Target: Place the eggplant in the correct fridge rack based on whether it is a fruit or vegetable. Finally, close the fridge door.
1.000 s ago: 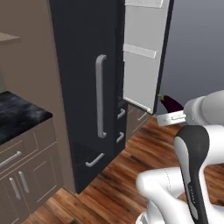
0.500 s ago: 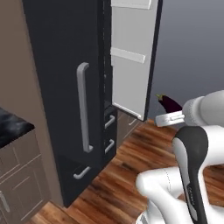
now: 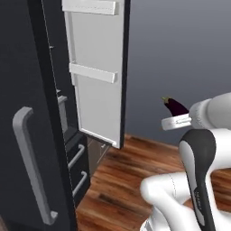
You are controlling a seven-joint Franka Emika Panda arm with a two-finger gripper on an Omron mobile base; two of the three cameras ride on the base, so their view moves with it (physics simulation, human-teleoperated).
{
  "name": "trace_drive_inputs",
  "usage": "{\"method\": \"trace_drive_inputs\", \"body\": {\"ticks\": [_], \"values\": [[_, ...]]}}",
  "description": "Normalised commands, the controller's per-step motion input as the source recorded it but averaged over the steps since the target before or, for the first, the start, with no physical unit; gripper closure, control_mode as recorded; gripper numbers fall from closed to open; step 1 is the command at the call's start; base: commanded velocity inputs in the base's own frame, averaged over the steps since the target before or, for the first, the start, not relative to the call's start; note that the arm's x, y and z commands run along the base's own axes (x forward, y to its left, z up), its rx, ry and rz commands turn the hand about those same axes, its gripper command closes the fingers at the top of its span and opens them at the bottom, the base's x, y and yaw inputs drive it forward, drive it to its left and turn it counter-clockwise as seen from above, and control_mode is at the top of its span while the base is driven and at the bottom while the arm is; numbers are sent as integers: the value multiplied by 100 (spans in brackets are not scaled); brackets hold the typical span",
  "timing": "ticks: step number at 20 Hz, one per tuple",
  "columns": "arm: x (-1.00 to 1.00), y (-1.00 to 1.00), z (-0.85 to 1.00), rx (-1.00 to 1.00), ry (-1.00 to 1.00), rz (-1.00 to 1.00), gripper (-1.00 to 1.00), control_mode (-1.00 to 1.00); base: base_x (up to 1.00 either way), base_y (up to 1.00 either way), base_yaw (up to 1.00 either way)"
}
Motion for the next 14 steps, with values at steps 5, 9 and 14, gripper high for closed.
{"method": "trace_drive_inputs", "body": {"ticks": [5, 9, 14], "values": [[0, 0, 0, 0, 0, 0, 100, 100, 54, -12, 12], [0, 0, 0, 0, 0, 0, 100, 100, 35, -27, 43], [0, 0, 0, 0, 0, 0, 100, 100, 26, -19, 59]]}}
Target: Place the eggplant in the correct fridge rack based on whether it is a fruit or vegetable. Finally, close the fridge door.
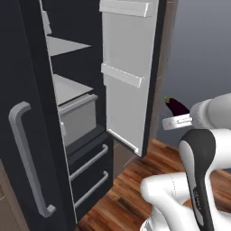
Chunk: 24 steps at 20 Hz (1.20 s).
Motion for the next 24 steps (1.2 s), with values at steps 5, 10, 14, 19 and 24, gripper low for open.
{"method": "trace_drive_inputs", "body": {"ticks": [5, 10, 14, 19, 24], "values": [[0, 0, 0, 0, 0, 0, 100, 100, 29, -18, 64], [0, 0, 0, 0, 0, 0, 100, 100, 35, -47, 58], [0, 0, 0, 0, 0, 0, 100, 100, 28, -71, 42], [0, 0, 0, 0, 0, 0, 100, 100, 54, -18, 21], [0, 0, 0, 0, 0, 0, 100, 100, 58, 18, 3]]}}
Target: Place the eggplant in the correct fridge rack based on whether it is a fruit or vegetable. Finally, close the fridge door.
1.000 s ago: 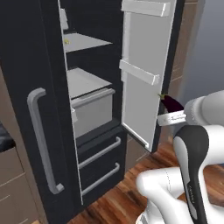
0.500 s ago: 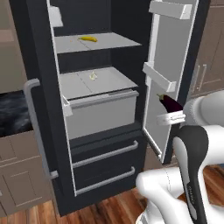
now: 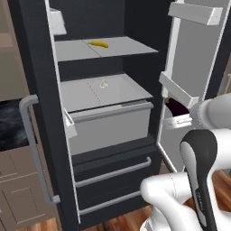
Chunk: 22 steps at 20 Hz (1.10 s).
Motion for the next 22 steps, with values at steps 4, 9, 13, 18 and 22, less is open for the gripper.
{"method": "trace_drive_inputs", "body": {"ticks": [4, 9, 13, 18, 22], "values": [[0, 0, 0, 0, 0, 0, 100, 100, 48, 25, 0], [0, 0, 0, 0, 0, 0, 100, 100, 49, 39, 0], [0, 0, 0, 0, 0, 0, 100, 100, 55, 51, 0], [0, 0, 0, 0, 0, 0, 100, 100, 53, 56, 0], [18, 7, -7, -1, 0, 0, 100, -100, 21, 22, 0]]}}
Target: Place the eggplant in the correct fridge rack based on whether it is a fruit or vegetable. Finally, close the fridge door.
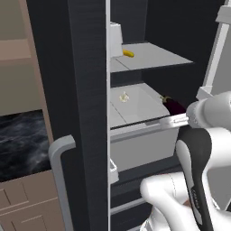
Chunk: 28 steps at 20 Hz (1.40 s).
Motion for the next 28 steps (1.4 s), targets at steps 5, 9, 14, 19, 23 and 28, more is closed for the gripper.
{"method": "trace_drive_inputs", "body": {"ticks": [5, 9, 14, 19, 23, 28], "values": [[31, 1, -13, 0, 5, 2, 100, -100, 0, 0, 0], [33, 0, -26, -1, 9, 9, 100, -100, 0, 0, 0], [43, 5, -59, -5, 3, 10, 100, -100, 0, 0, 0], [60, 26, -57, -7, 1, 9, 100, -100, 0, 0, 0], [78, 17, -26, -1, 1, 11, 100, -100, 0, 0, 0], [68, 2, 0, 0, 10, 9, 100, -100, 0, 0, 0]]}}
